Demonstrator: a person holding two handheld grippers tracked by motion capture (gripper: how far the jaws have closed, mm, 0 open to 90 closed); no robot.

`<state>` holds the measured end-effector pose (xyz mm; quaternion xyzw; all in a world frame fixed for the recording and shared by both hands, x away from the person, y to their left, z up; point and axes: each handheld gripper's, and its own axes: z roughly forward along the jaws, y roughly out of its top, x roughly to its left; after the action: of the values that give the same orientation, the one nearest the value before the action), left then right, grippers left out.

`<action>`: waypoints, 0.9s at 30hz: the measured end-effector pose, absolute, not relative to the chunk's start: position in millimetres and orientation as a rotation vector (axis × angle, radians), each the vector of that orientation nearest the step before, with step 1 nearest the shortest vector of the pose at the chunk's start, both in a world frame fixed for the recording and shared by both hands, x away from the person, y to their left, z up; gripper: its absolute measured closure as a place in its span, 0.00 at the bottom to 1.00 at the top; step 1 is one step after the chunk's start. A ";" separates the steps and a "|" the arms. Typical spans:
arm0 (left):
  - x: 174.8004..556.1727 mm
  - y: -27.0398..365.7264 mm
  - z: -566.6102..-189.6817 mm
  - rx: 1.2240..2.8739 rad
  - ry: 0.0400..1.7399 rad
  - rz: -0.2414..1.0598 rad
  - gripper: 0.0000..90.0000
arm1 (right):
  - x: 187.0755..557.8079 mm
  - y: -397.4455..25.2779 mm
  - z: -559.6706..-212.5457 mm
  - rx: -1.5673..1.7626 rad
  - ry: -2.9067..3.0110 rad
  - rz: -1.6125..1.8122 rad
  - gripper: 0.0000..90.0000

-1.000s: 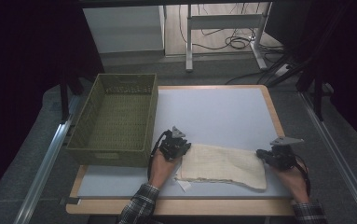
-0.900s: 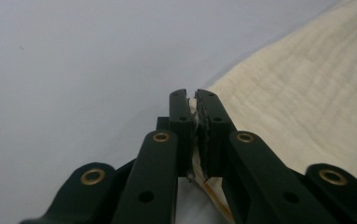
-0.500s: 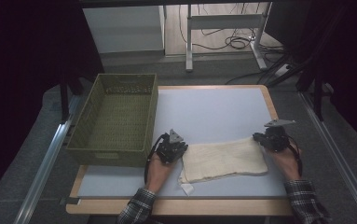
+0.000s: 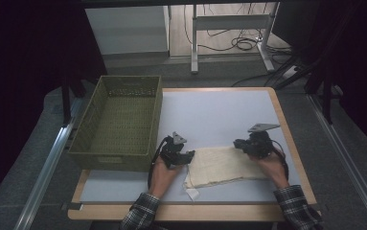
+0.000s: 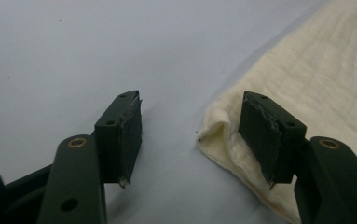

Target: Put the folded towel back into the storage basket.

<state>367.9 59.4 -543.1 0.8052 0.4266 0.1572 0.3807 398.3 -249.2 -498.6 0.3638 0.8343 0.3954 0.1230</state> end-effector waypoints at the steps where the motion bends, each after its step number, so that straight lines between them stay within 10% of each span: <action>1: 367.9 59.2 -543.4 2.048 1.090 0.396 0.43 | 398.7 -241.8 -502.9 1.053 2.452 1.148 0.91; 27: 368.7 59.6 -543.4 2.084 1.057 0.380 0.35 | 327.8 -176.2 -512.6 0.827 2.659 1.212 0.82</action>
<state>368.7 59.6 -543.4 0.8150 0.4136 0.1487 0.3775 327.8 -176.2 -512.6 0.2718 0.8745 0.3984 0.0522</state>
